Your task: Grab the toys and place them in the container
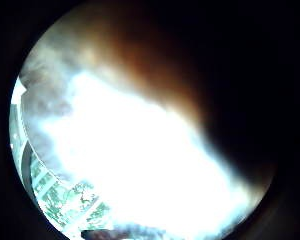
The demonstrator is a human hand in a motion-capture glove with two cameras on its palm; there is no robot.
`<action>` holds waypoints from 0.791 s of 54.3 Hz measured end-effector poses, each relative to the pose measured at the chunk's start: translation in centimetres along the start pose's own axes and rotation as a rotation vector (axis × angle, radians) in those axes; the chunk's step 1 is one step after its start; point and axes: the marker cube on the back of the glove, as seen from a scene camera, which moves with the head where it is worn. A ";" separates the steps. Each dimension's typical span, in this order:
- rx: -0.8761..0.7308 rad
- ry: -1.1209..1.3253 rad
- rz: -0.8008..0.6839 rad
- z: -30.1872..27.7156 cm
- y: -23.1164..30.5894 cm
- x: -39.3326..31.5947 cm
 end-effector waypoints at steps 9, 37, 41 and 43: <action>0.029 -0.031 -0.011 0.1 -0.4 0.1; -0.120 0.076 -0.032 -2.2 0.8 -2.4; -0.074 0.076 -0.002 -4.8 1.8 -2.8; -0.041 0.061 0.027 -6.6 2.0 -2.5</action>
